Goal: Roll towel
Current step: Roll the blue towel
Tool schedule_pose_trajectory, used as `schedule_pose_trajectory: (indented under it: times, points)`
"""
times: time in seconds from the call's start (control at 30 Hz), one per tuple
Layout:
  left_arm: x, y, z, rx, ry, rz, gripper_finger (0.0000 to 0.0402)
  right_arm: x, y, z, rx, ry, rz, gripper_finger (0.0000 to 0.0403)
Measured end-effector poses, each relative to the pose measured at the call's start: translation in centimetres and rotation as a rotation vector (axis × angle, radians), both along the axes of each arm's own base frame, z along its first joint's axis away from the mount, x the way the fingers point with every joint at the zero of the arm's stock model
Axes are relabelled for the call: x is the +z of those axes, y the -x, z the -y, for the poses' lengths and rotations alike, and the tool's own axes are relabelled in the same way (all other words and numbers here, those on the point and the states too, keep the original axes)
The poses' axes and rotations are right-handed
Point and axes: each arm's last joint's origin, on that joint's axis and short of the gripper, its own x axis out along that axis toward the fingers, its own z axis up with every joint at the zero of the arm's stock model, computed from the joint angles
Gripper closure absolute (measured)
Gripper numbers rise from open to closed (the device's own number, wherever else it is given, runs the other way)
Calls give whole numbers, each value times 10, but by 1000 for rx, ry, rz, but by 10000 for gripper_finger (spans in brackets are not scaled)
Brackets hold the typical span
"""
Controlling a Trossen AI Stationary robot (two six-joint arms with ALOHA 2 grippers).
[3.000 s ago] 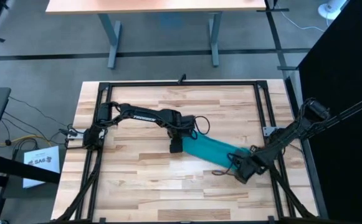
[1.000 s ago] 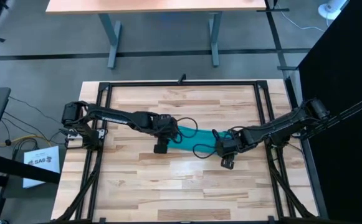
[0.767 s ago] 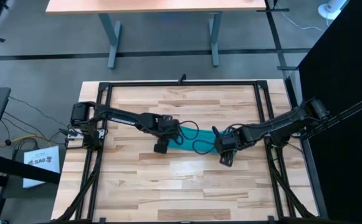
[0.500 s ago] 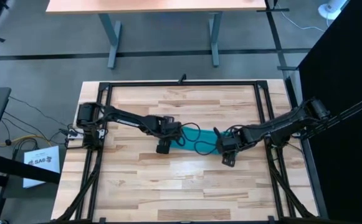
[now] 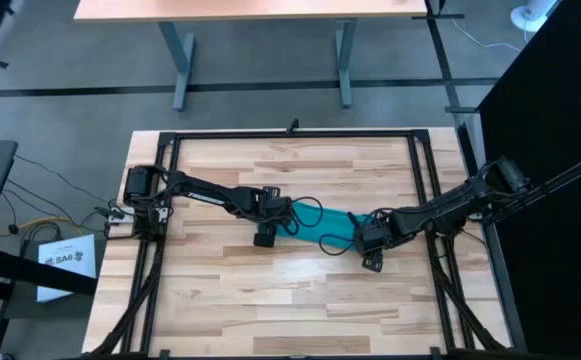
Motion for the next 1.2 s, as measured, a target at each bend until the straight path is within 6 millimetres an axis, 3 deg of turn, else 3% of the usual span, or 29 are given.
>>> schedule_pose_trajectory:
  times: [0.23, 0.67, 0.83, 1.2]
  points:
    - [-1, 1, 0, 1, 0, -11, 218, -3, 6, -9, -43, -4, 0, 196]
    - [10, 10, 0, -41, -19, -45, 391, 0, 8, -23, -65, -52, 5, 362]
    - [28, 7, 0, -83, -38, 7, 372, 0, 7, -19, -88, -55, 2, 345]
    - [49, 9, 12, -107, -26, -100, 238, 0, 6, -17, -80, -42, 1, 248]
